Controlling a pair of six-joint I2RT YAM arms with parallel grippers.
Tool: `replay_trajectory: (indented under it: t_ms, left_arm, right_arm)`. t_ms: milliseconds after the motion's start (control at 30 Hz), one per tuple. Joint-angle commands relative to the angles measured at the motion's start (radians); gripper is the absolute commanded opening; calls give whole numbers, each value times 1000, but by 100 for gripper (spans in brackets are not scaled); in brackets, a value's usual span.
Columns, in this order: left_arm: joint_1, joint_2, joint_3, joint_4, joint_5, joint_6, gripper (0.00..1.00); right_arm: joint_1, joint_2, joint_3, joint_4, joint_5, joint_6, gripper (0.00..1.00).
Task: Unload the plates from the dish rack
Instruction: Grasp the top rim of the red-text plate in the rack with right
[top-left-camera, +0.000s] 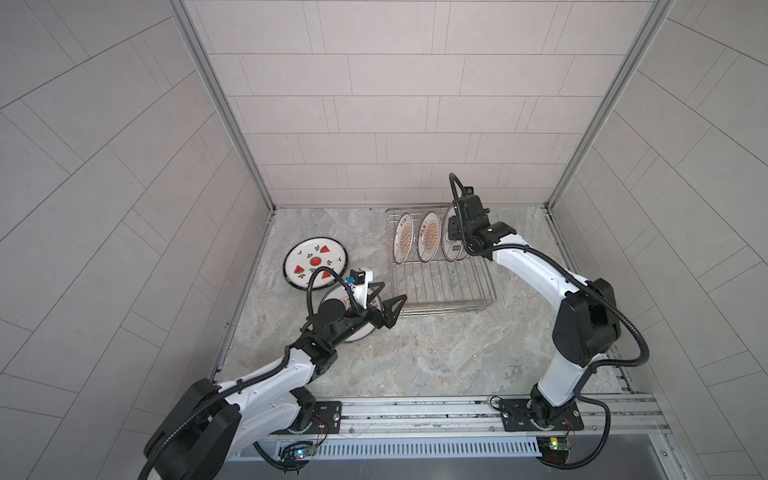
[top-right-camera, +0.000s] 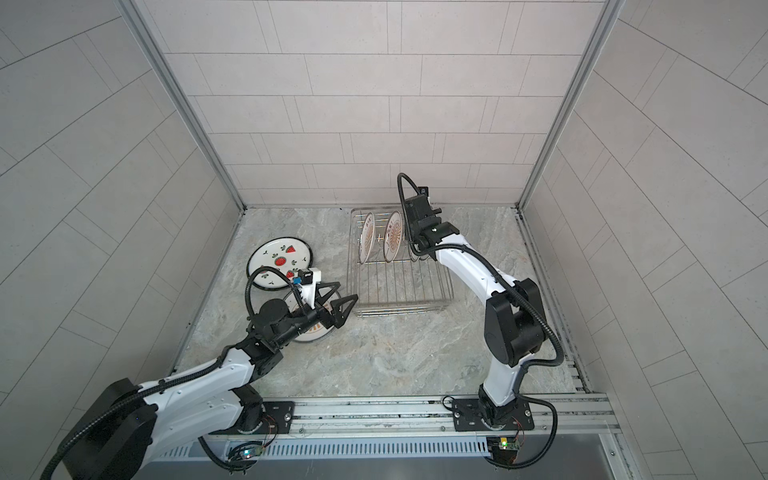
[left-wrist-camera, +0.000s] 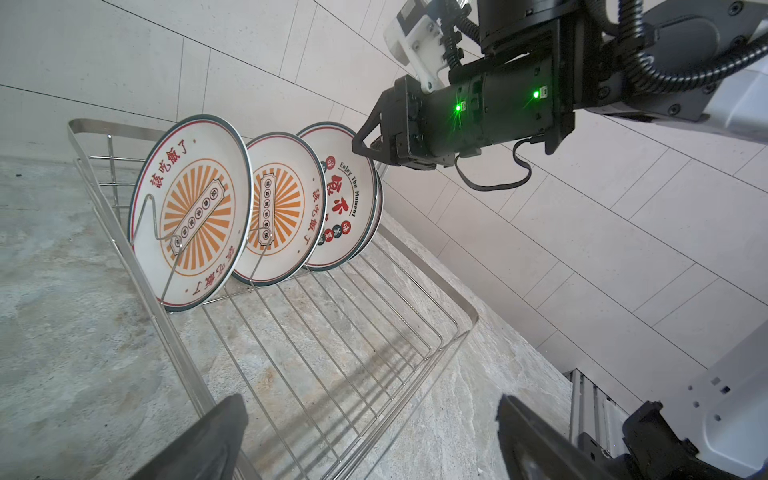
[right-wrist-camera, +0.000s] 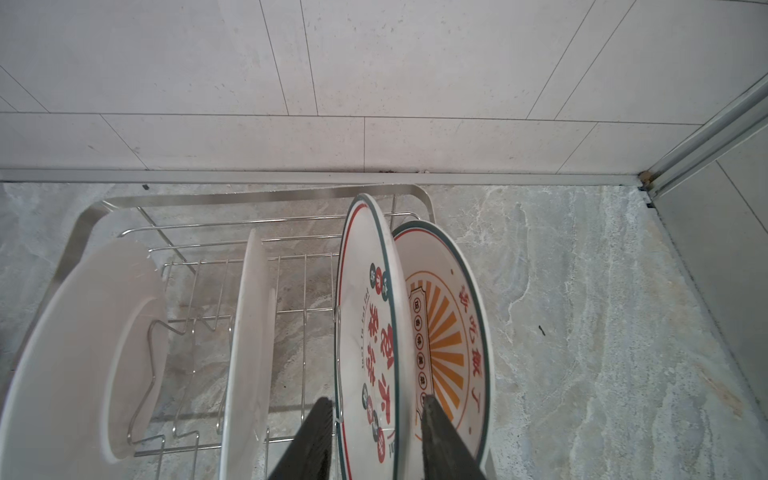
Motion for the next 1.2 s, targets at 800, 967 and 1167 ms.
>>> replay_trajectory:
  t_ms: [800, 967, 1167]
  left_arm:
    - [-6, 37, 28, 8, 13, -25, 100]
    - [-6, 34, 28, 9, 2, -24, 100]
    - [-6, 30, 28, 9, -1, -26, 100]
  right_arm:
    - [-22, 182, 124, -66, 83, 4, 20]
    - [-22, 164, 95, -29, 92, 5, 16]
    - [-22, 135, 70, -12, 109, -5, 13]
